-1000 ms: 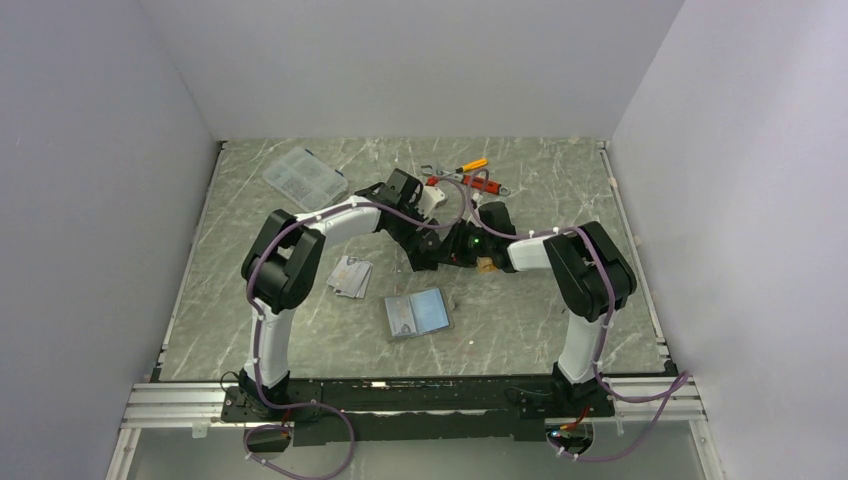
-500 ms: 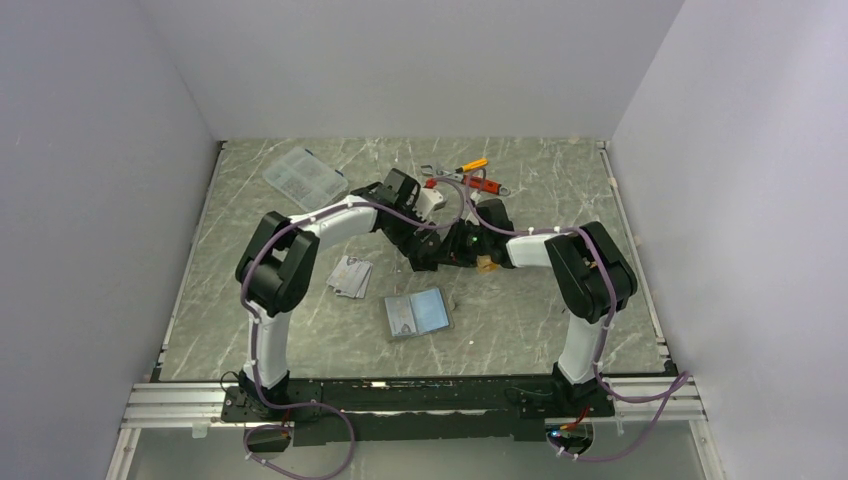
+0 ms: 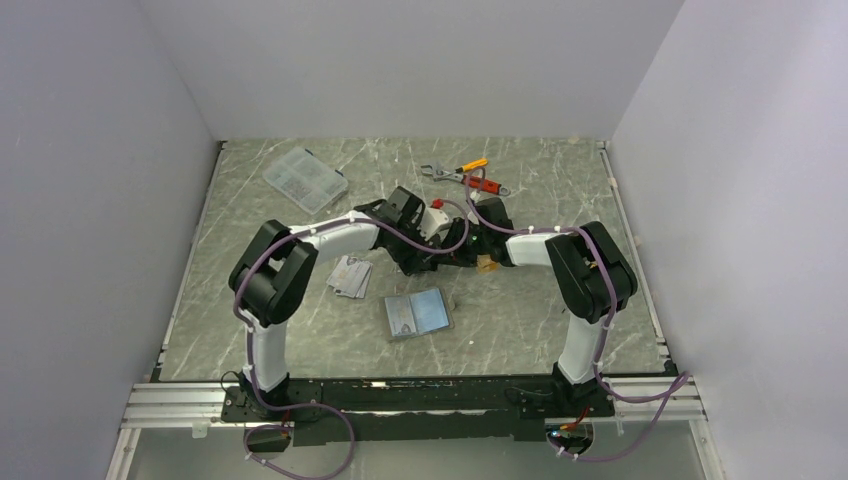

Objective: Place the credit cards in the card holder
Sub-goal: Pick up the credit card from the center of the board.

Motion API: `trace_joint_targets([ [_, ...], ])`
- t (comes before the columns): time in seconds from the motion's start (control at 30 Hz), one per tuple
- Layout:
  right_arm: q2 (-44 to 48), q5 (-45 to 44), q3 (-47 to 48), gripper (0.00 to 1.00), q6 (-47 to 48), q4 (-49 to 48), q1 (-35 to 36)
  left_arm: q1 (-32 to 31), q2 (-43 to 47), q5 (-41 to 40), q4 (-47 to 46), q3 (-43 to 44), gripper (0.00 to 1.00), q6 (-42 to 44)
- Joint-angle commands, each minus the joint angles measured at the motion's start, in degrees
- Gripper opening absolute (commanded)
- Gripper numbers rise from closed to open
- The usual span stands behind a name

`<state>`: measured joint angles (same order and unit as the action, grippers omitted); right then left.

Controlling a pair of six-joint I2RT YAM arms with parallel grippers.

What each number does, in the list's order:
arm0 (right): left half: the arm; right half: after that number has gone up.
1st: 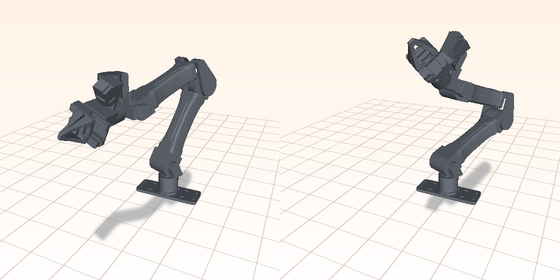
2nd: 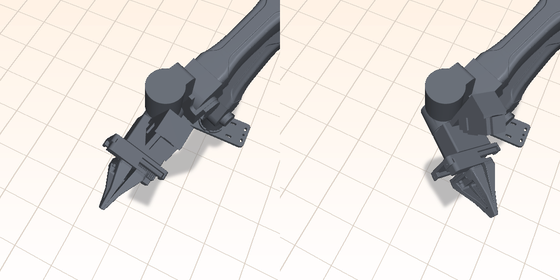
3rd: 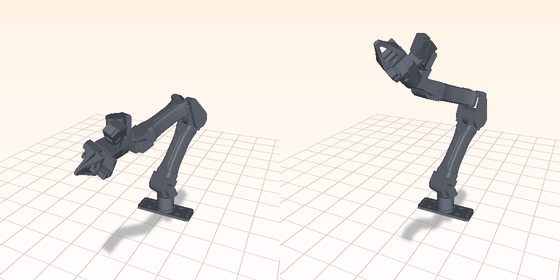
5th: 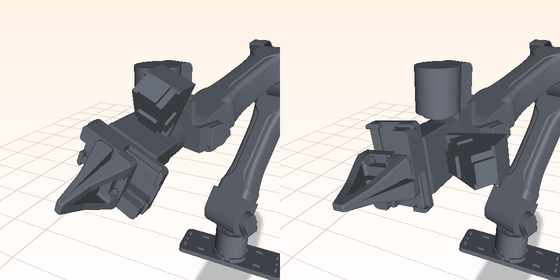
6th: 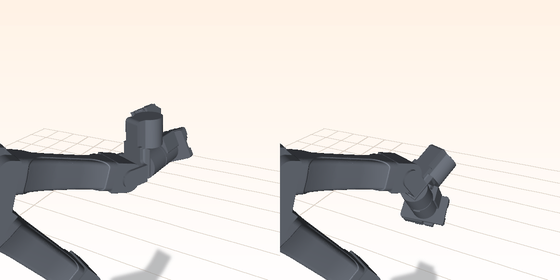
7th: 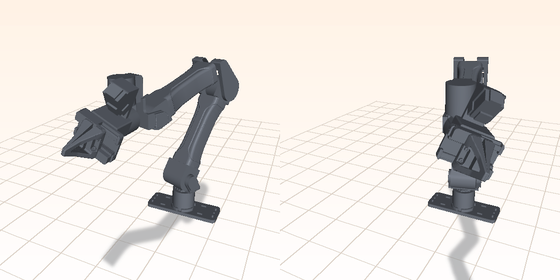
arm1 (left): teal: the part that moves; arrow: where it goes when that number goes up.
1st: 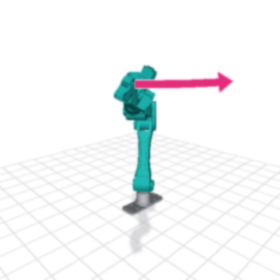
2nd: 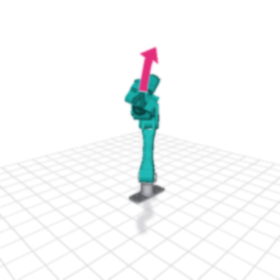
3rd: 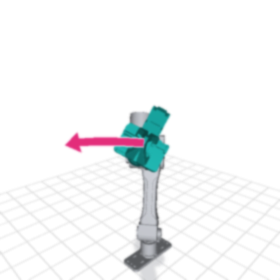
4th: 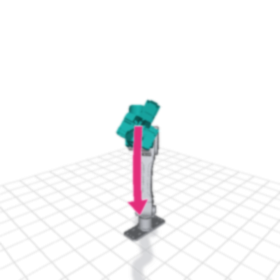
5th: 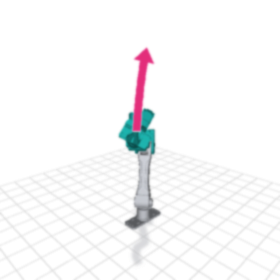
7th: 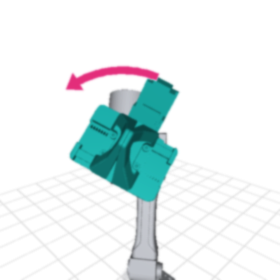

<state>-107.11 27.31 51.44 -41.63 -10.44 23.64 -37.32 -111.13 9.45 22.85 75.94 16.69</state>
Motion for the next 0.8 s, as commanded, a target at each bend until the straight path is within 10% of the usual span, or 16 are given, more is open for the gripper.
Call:
trace_joint_targets([
  [0.0,-0.63,-5.28,-0.91,0.32,2.08,6.90,-0.73,-0.68,-0.38,-5.63,-3.57,-0.30,0.82,1.88],
  [0.43,-0.81,-4.43,-1.09,0.32,2.15,6.76,-0.97,1.80,4.26,16.09,1.20,0.80,0.81,5.51],
  [0.77,-0.91,-4.11,-1.60,0.32,2.00,6.39,-1.01,2.17,-1.19,5.23,-2.03,3.93,0.79,2.10],
])
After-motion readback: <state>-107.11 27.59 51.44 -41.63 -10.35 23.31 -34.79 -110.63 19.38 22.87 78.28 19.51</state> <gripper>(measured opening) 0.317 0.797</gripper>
